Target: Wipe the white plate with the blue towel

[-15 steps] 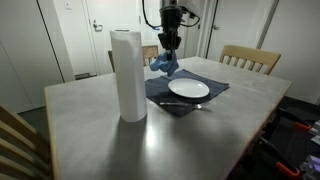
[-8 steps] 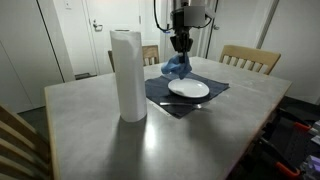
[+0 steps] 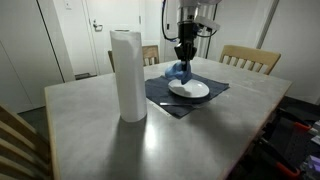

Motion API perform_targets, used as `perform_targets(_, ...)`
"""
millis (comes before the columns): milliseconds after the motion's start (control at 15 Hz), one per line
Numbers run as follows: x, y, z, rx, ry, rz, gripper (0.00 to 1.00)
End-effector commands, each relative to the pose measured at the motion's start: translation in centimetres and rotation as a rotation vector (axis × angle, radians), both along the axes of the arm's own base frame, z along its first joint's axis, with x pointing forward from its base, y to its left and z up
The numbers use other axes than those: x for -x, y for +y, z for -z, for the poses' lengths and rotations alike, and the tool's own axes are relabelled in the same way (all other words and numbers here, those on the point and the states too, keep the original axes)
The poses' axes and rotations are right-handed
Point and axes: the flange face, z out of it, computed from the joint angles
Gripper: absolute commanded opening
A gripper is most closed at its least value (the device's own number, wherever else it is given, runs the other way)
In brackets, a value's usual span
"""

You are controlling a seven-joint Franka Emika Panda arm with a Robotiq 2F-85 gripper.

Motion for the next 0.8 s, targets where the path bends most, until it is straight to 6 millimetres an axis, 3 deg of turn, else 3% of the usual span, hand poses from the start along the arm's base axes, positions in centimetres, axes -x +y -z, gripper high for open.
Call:
perform_targets(0,1.2,-0.6,1.4,-0.025,-0.032,0.019,0.02)
perform_targets(733,3.1,-1.2,7.8,0.016,0.089,0.116,0.02)
